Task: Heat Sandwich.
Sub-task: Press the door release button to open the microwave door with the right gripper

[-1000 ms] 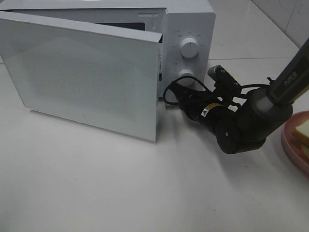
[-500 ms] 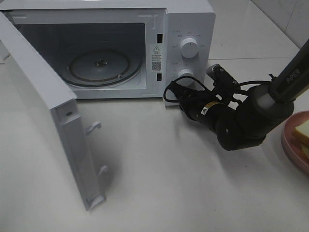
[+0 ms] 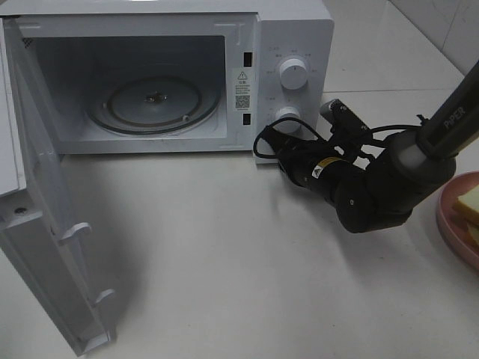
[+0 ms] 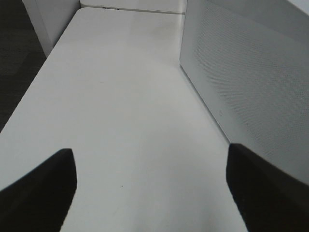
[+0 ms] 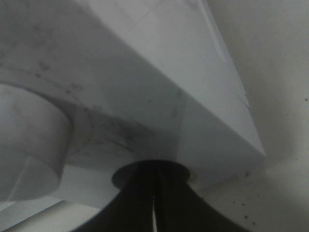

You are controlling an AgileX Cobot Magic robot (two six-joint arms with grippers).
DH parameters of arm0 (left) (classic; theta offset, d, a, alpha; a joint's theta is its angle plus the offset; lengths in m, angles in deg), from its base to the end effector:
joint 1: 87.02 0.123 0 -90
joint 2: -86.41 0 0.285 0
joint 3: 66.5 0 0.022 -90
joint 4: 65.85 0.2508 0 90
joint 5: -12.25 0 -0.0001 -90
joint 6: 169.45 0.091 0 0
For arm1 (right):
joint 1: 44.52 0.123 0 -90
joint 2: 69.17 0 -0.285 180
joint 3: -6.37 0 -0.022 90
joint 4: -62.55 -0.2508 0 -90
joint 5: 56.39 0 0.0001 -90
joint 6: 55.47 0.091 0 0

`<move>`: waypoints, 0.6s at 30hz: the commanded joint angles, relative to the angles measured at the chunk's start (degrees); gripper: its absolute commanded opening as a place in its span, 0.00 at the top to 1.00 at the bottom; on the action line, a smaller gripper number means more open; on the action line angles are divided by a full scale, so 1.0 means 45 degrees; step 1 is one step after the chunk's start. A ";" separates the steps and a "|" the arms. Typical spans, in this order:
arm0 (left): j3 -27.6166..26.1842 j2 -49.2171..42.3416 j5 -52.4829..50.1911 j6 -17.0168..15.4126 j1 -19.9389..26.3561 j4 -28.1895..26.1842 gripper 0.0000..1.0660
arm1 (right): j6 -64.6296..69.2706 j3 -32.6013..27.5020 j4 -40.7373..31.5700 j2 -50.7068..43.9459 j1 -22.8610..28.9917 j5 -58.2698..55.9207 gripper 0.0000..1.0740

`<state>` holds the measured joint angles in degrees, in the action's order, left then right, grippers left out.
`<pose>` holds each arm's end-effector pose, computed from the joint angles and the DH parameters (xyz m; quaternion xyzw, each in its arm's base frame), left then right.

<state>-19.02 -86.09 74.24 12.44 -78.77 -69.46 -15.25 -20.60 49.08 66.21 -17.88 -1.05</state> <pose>-0.0080 -0.0063 0.2809 -0.0453 0.8509 0.0149 0.5232 0.3518 0.1570 0.0635 0.2046 0.7796 0.2938 0.5138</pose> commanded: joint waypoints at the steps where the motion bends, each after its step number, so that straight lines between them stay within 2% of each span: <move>1: 0.0051 -0.0216 -0.0166 -0.0038 -0.0051 -0.0025 0.25 | -0.0064 0.0853 -0.0993 -0.0051 -0.0586 0.2890 1.00; 18: 0.0051 -0.0216 -0.0166 -0.0038 -0.0051 -0.0025 0.25 | -0.0255 0.0000 -0.0700 -0.0879 -0.0586 0.1757 1.00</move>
<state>-19.02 -86.09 74.24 12.44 -78.77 -69.46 -15.42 -21.68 50.51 64.09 -18.63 -2.94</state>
